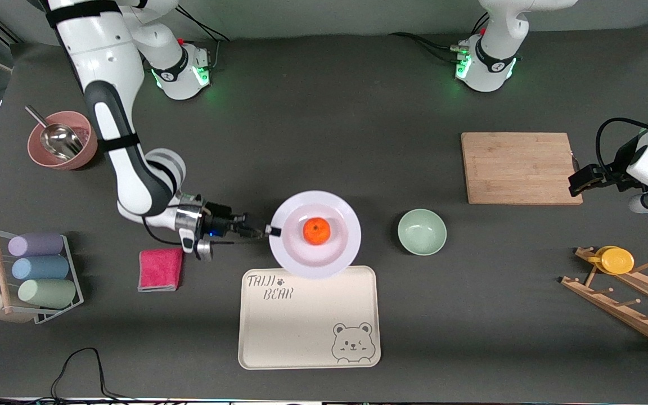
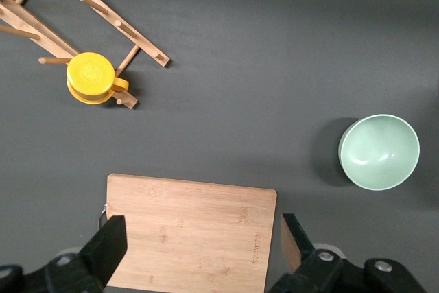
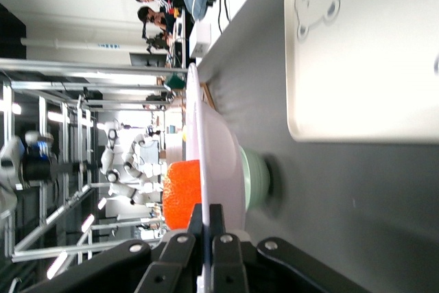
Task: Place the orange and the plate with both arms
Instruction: 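Carry the plate with the right gripper onto the bear tray, then lower the plate onto the tray and open the right gripper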
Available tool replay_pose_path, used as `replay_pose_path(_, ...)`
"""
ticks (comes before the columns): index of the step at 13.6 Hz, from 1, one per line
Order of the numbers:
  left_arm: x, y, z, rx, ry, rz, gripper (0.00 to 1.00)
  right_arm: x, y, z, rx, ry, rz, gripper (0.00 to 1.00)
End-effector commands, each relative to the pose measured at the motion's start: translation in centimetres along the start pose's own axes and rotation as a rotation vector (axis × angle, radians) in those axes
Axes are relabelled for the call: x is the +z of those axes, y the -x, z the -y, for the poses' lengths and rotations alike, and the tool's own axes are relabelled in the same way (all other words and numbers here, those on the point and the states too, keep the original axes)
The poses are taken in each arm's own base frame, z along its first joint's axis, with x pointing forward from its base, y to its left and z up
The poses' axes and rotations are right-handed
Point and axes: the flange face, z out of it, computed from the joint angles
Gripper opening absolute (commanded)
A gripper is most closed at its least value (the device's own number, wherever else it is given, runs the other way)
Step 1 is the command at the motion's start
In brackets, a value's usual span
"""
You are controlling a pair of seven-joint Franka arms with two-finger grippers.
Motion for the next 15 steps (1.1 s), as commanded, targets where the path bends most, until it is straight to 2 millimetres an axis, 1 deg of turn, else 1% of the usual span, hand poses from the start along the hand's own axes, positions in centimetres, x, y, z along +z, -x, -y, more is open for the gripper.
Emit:
replay_pose_path(1,-0.5,1.2,0.1,-0.027,0.005,0.012,1.00,3.7,-6.6,-0.4,0.029,-0.032,0.025,0.00)
replay_pose_path(2,-0.4,1.4,0.6,-0.043,0.003,0.034,1.00,4.7,-8.1,-1.4,0.045,-0.029,0.030,0.00)
replay_pose_path(3,-0.3,1.4,1.5,-0.057,0.002,0.043,1.00,5.3,-9.8,-2.2,0.071,-0.028,0.022,0.00)
replay_pose_path(5,-0.8,1.5,1.0,-0.049,0.002,0.039,1.00,6.7,-13.1,-3.0,0.064,-0.036,-0.013,0.00)
replay_pose_path(6,-1.0,1.9,0.9,-0.046,0.004,0.040,1.00,6.4,-14.7,-4.0,0.050,-0.026,-0.057,0.00)
replay_pose_path(7,-1.4,2.4,0.7,-0.044,0.005,0.042,1.00,6.2,-15.6,-5.1,0.039,-0.006,-0.099,0.00)
replay_pose_path(9,-2.0,2.9,0.2,-0.030,0.004,0.040,1.00,5.5,-16.0,-6.3,0.024,0.029,-0.109,0.00)
replay_pose_path(11,-1.9,2.9,-1.2,-0.010,0.001,0.050,1.00,4.8,-16.1,-7.4,-0.010,0.101,-0.086,0.00)
replay_pose_path(12,-1.8,3.0,-1.7,0.001,0.001,0.055,1.00,4.7,-16.1,-7.9,-0.005,0.106,-0.086,0.00)
replay_pose_path(14,-1.6,3.2,-2.7,0.018,-0.002,0.072,1.00,4.9,-16.0,-8.3,0.000,0.109,-0.084,0.00)
replay_pose_path(15,-1.5,3.3,-3.0,0.024,-0.003,0.080,1.00,5.2,-15.7,-8.9,0.004,0.113,-0.079,0.00)
